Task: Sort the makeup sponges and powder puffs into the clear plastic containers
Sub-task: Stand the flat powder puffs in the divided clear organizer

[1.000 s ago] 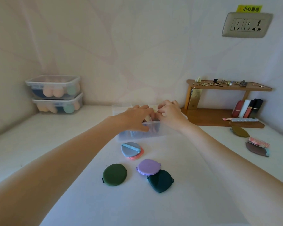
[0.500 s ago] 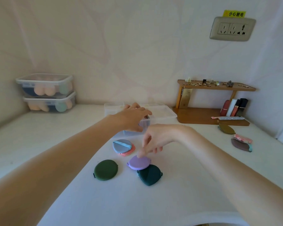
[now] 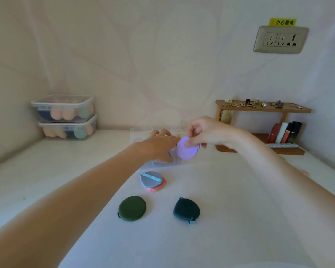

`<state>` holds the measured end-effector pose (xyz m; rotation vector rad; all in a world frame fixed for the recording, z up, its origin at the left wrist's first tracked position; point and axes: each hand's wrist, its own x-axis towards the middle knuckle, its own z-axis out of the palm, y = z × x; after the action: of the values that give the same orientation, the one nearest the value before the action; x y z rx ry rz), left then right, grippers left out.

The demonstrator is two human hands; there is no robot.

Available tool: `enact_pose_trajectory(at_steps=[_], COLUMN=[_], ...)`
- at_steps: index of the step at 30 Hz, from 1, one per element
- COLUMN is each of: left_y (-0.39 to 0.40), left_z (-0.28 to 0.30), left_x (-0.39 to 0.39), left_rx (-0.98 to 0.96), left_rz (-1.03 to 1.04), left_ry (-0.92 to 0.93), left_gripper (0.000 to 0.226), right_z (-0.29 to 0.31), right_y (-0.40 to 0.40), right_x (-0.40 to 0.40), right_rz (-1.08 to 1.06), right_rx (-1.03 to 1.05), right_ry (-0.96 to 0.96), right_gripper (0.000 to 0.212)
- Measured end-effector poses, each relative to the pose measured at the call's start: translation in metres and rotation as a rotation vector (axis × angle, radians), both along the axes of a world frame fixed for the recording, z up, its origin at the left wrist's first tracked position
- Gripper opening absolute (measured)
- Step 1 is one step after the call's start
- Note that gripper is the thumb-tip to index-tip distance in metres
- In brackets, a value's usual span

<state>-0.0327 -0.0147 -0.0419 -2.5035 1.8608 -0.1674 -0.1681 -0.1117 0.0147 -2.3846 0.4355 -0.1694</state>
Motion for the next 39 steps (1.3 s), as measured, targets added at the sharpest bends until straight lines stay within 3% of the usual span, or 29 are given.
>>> enact_pose_trajectory(at_steps=[4,6,13,19,24,28,31,36,37,39], left_y=[0.000,0.001,0.004,0.006,0.005,0.004,0.005,0.022,0.028,0.039], left_z=[0.001,0.000,0.000,-0.003,-0.004,-0.006,-0.006,-0.006,-0.006,-0.007], left_x=[-0.002,-0.002,-0.005,-0.001,0.001,0.001,0.000,0.002,-0.001,-0.005], left_rx=[-0.015,-0.024,-0.042,-0.051,-0.050,-0.057,-0.050,-0.305,-0.365,-0.461], left_rz=[-0.011,-0.013,-0.021,-0.024,-0.040,-0.045,-0.037,-0.086,-0.116,-0.176], left_ry=[0.016,0.018,0.029,0.033,0.018,0.006,-0.002,-0.045,-0.069,-0.079], left_gripper=[0.045,0.044,0.049,0.045,0.044,0.045,0.048,0.038,0.033,0.030], right_z=[-0.005,-0.018,-0.061,-0.063,-0.061,-0.060,-0.054,-0.026,-0.020,-0.012], right_y=[-0.018,-0.017,-0.014,-0.015,-0.015,-0.014,-0.012,0.002,0.007,0.020], right_x=[0.018,0.028,0.055,0.053,0.052,0.055,0.052,0.028,0.022,0.016], right_rz=[-0.295,-0.349,-0.257,-0.250,-0.258,-0.234,-0.218,-0.142,-0.088,0.075], right_rx=[-0.107,-0.194,-0.486,-0.481,-0.528,-0.517,-0.534,-0.483,-0.422,-0.298], right_ry=[-0.363,-0.414,-0.293,-0.278,-0.227,-0.091,-0.092,-0.288,-0.240,0.034], right_gripper=[0.026,0.019,0.015,0.003,0.021,0.024,0.027,0.022,0.020,0.015])
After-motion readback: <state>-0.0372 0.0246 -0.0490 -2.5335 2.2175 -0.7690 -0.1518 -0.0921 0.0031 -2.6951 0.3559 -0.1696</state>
